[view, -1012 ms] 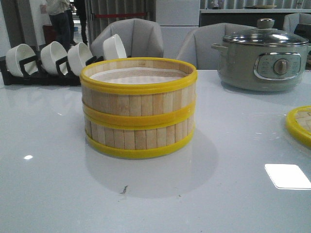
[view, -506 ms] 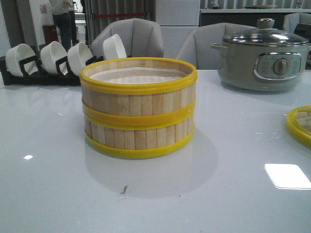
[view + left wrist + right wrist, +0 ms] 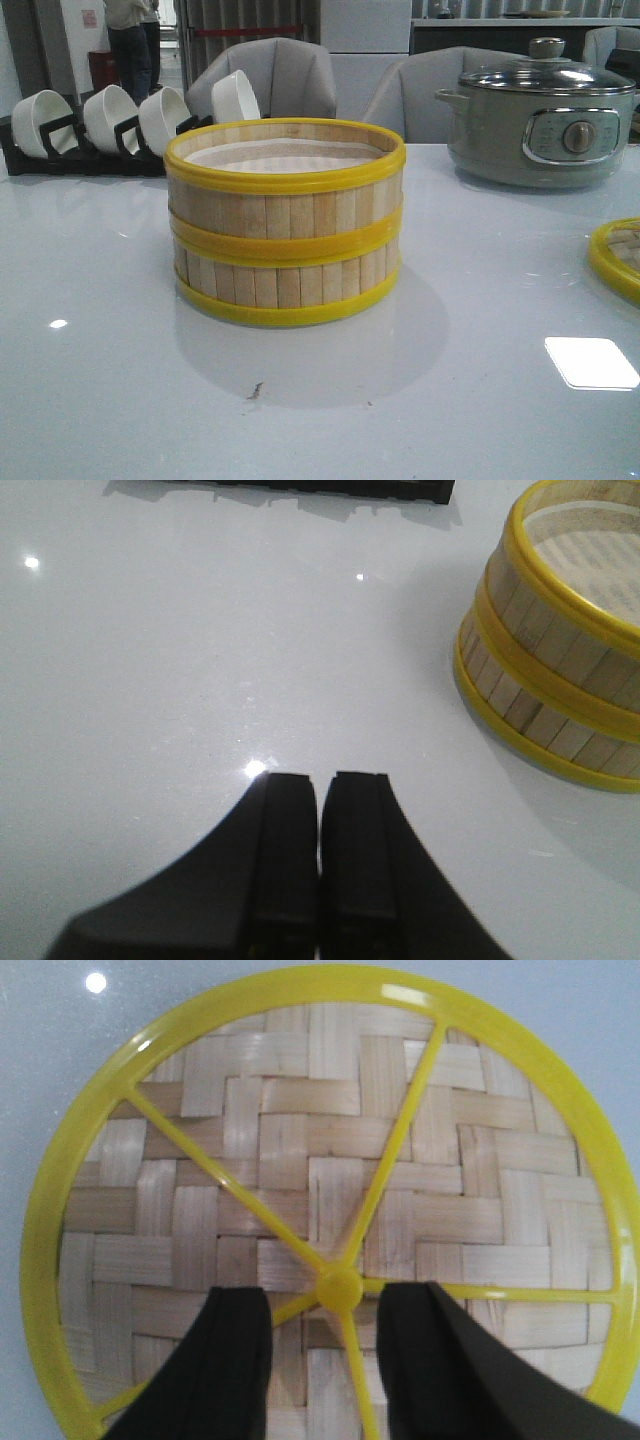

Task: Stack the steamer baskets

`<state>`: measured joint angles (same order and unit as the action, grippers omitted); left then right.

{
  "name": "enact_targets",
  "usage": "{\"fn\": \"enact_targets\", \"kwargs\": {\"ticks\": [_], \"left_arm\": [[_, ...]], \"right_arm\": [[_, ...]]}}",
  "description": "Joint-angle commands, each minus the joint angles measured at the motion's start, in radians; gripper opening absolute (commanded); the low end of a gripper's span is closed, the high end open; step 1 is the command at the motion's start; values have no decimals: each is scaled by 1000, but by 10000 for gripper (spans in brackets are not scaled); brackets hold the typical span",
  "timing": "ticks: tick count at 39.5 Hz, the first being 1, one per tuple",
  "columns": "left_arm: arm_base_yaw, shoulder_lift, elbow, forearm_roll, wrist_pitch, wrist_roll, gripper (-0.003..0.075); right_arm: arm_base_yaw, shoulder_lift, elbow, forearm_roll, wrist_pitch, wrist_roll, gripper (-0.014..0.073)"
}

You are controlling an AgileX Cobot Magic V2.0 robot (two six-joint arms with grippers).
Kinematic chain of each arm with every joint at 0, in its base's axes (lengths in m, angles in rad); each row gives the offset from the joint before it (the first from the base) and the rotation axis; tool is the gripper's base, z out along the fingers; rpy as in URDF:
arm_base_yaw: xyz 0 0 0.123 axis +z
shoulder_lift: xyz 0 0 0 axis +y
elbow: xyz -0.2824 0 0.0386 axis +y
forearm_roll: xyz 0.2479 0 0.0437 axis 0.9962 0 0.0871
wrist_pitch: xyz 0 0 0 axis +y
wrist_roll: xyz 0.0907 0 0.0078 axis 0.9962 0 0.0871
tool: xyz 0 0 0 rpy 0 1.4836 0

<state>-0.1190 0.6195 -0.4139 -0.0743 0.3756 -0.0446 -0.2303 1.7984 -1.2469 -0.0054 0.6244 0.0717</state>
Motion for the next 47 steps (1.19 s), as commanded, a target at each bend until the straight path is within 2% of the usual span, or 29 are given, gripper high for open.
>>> {"fn": "enact_targets", "kwargs": {"ticks": [1, 47], "left_arm": [[-1, -3, -30, -8, -84, -7, 86], [-1, -3, -30, -8, -86, -7, 86]], "right_arm": [[-11, -40, -33, -19, -43, -4, 372], [-17, 9, -33, -19, -102, -4, 372]]}}
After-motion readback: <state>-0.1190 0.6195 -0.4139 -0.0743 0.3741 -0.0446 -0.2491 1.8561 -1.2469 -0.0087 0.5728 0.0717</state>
